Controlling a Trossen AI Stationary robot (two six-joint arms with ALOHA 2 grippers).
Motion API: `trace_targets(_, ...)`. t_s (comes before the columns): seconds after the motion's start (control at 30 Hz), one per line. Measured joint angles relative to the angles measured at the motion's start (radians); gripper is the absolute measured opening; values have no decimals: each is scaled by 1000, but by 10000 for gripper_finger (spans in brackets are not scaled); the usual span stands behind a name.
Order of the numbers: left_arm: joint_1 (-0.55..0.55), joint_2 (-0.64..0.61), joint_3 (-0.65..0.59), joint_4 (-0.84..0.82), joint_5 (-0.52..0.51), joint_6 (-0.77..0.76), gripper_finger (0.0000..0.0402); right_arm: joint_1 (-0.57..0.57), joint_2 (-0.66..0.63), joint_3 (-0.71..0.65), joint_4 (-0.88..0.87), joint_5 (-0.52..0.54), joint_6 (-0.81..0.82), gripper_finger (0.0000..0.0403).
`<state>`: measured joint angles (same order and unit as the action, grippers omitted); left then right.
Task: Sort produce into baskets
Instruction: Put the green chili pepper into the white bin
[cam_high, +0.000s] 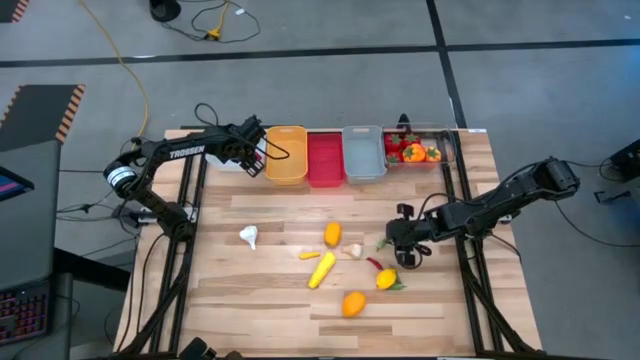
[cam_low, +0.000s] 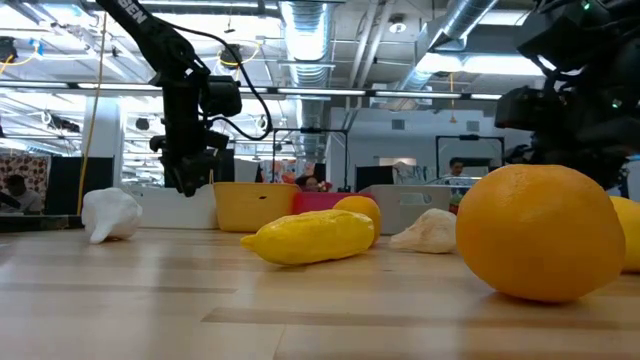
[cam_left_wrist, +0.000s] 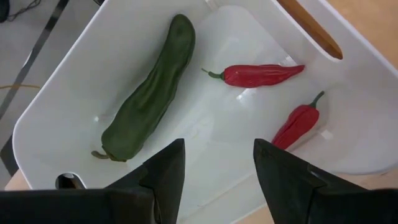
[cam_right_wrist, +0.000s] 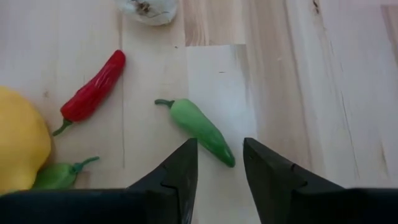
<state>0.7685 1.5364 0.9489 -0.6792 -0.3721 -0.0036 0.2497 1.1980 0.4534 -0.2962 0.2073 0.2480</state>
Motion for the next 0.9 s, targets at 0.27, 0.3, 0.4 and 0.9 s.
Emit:
trace_targets(0.27, 0, 0, 0, 0, 0, 0, 178, 0, 0, 0, 33, 0, -104, 148)
trace_targets(0.3, 0, 0, 0, 0, 0, 0, 178, 0, 0, 0, 39, 0, -117, 148)
trace_targets(0.4, 0, 0, 0, 0, 0, 0, 178, 0, 0, 1, 45, -5, -151, 148)
trace_targets(0.9, 0, 0, 0, -1, 10, 0, 178, -1, 190, 8, 123, -27, -172, 147)
